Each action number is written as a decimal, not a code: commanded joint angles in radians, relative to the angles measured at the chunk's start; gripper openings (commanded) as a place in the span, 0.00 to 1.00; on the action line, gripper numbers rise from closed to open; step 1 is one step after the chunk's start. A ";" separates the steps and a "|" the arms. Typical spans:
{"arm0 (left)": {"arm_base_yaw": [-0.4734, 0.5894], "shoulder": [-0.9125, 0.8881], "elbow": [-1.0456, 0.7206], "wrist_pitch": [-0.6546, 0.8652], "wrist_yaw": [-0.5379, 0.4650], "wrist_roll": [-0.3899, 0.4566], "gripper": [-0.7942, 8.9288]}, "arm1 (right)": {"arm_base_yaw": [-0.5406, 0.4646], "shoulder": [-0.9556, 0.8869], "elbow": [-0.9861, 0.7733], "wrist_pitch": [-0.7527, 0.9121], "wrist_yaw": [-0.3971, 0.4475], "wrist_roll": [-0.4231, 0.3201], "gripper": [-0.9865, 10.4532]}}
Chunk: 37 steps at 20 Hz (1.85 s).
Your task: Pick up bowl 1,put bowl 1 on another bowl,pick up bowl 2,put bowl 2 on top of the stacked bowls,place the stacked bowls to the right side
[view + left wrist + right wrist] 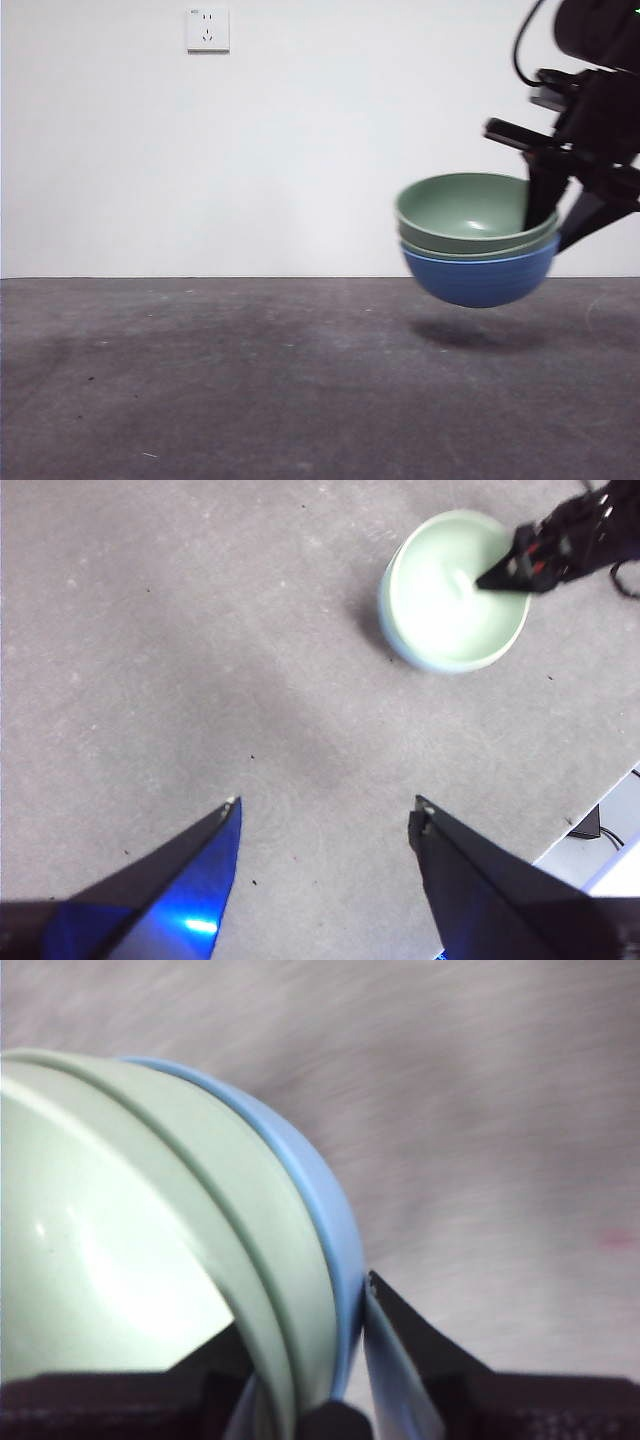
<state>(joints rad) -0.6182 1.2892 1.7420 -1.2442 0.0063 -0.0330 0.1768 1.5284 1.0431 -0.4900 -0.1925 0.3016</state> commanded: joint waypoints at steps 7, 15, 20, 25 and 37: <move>-0.004 0.000 -0.001 0.001 -0.002 0.007 0.38 | -0.053 0.111 -0.008 0.009 -0.010 -0.057 0.08; -0.004 0.000 -0.001 0.002 -0.002 0.007 0.38 | -0.066 0.143 -0.008 -0.008 -0.010 -0.094 0.13; -0.004 0.000 -0.001 0.001 -0.002 0.007 0.38 | -0.068 0.143 -0.008 -0.012 -0.013 -0.095 0.28; -0.004 0.000 -0.001 0.001 -0.002 0.007 0.38 | -0.068 0.137 -0.008 -0.005 -0.018 -0.097 0.28; -0.004 0.000 -0.001 0.001 -0.002 0.039 0.38 | -0.069 -0.273 -0.008 -0.290 -0.030 -0.151 0.28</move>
<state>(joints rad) -0.6182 1.2892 1.7420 -1.2442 0.0063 -0.0109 0.1055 1.2617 1.0451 -0.7818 -0.2230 0.1669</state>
